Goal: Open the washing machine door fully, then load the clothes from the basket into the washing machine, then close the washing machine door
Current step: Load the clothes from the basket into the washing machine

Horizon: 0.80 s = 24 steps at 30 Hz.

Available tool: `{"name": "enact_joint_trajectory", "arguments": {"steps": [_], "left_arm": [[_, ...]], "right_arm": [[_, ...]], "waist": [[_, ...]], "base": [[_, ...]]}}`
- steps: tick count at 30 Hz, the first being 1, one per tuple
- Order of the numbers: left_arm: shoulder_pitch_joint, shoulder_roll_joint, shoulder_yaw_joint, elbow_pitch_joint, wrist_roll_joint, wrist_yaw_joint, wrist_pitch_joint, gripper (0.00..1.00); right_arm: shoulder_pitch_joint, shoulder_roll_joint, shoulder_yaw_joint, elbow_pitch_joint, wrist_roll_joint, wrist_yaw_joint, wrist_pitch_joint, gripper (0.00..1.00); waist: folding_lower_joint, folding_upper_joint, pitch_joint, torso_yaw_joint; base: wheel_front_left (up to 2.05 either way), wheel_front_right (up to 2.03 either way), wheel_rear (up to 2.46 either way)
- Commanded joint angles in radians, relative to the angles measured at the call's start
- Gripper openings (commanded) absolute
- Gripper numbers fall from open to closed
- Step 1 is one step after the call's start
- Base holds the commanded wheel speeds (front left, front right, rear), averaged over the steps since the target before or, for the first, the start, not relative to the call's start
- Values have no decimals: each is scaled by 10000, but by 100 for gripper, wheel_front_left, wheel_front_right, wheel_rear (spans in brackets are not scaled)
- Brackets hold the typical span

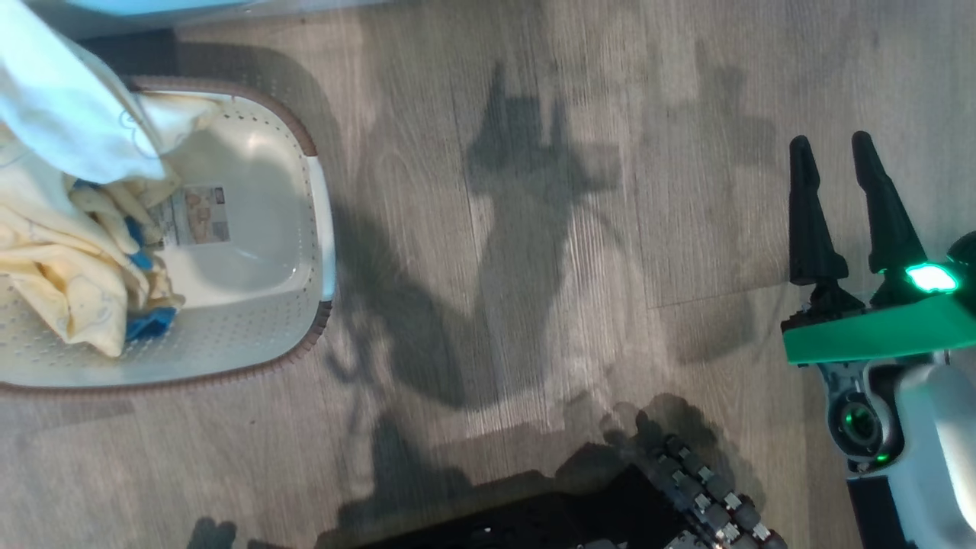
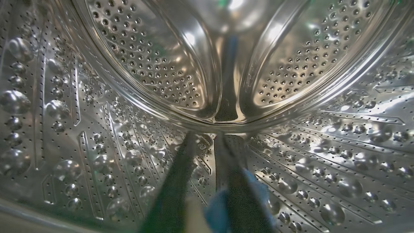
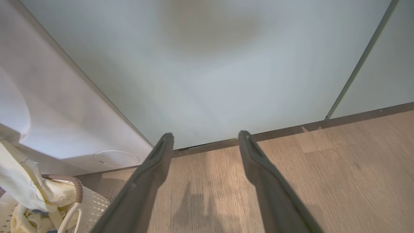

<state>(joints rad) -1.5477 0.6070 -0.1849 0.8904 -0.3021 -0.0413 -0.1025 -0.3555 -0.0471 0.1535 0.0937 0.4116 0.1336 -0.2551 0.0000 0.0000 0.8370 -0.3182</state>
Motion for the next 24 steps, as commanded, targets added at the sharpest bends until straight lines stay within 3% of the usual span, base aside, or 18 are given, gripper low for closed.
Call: {"name": "enact_joint_trajectory", "arguments": {"steps": [1,14,24], "left_arm": [[94,429,205,-245,-57,-11,34,100],[1718,133,270,-948,-534,99,-361,100],[4540,-212,631,-3004,-1112,700,-765,100]], "right_arm": [[88,-32,37,-184,-58,-29,-66,100],[67,-32,-473,-165,-444,-29,-66,100],[372,-32,-916,-189,-856,-29,-66,100]], "waist": [[0,0,-37,43],[0,0,-660,610],[0,0,-1532,1107]], "base": [[0,0,0],[0,0,0],[0,0,0]]}}
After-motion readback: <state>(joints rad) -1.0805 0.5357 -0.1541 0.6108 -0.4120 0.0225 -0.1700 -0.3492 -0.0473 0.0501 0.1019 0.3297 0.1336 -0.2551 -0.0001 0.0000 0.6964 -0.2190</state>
